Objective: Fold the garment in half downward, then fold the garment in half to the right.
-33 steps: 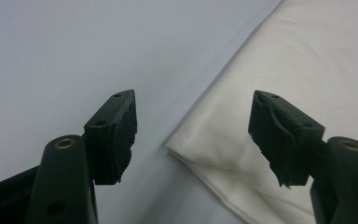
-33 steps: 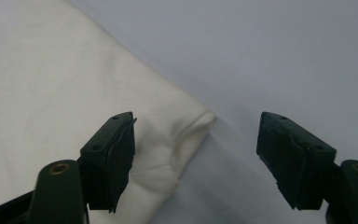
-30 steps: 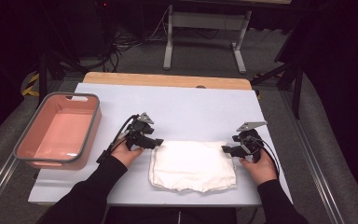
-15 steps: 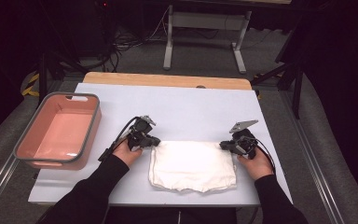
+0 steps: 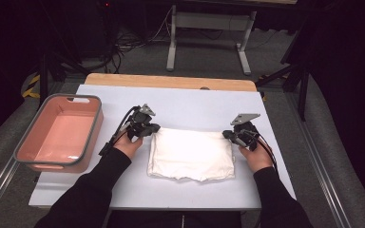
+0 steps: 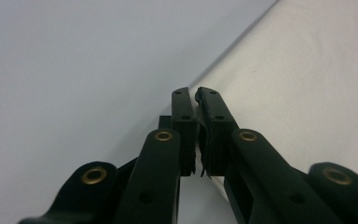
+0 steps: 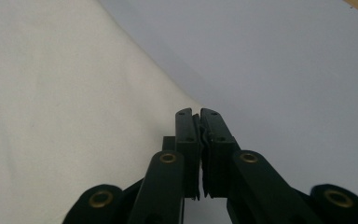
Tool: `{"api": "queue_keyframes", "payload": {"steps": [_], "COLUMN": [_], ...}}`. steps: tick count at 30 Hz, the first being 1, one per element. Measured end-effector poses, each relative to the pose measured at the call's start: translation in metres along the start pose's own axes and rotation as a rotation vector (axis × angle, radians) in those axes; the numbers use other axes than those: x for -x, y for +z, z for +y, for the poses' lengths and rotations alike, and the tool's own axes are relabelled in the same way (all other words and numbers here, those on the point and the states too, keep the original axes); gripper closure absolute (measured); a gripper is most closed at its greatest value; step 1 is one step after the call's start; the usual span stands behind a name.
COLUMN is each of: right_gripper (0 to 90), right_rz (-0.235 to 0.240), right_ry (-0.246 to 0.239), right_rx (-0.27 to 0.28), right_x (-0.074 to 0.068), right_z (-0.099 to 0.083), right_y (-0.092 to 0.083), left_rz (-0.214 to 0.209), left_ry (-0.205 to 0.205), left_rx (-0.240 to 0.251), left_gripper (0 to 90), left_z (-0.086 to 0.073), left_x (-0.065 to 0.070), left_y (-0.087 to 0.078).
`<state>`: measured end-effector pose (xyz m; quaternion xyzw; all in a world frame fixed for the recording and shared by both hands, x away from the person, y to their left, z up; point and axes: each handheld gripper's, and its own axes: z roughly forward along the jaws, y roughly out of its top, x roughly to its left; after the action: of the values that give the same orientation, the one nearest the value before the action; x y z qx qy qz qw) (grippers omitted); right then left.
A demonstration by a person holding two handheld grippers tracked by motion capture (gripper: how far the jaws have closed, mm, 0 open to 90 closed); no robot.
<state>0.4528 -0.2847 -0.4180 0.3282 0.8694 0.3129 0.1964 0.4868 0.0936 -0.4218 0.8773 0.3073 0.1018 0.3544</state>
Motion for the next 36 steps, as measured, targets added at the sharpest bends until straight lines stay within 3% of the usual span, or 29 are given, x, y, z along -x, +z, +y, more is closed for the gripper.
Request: {"api": "queue_keyframes", "payload": {"steps": [2,5,11,16,18,24,29,30,36], "right_gripper": [86.4,86.4,85.1,64.1,55.8,44.1,39.0,39.0,31.3], "right_rz": [0.009,0.007,-0.027,-0.058,-0.046,-0.013,0.066,0.066,0.153], "right_ry": [0.044,0.063,0.062,0.055,0.049,-0.008,-0.062,-0.062,-0.107], "right_rx": [0.018,0.027,0.017,0.032,0.056,0.113,0.165,0.165,0.190], "right_x": [0.008,0.012,0.011,0.004,-0.004,-0.034,-0.066,-0.066,-0.098], "right_z": [0.002,0.001,0.003,0.009,0.013,0.031,0.050,0.050,0.067], "right_y": [0.006,0.009,0.014,0.008,0.001,-0.015,-0.021,-0.021,-0.019], "left_rz": [0.001,0.007,-0.024,-0.052,-0.050,-0.050,-0.050,-0.049,-0.065], "left_ry": [-0.014,-0.017,0.008,-0.004,0.003,0.005,0.014,0.014,0.017], "left_rx": [-0.003,0.007,0.021,0.017,0.016,0.009,0.012,0.017,0.020], "left_gripper": [85.8,85.7,85.2,85.1,85.1,85.2,85.2,85.2,85.2], "left_z": [-0.001,-0.001,0.003,0.002,0.003,0.004,0.007,0.007,0.008], "left_x": [-0.005,-0.008,-0.016,-0.019,-0.019,-0.019,-0.018,-0.018,-0.021], "left_y": [0.004,0.008,0.011,0.010,0.009,0.007,0.004,0.004,0.002]}}
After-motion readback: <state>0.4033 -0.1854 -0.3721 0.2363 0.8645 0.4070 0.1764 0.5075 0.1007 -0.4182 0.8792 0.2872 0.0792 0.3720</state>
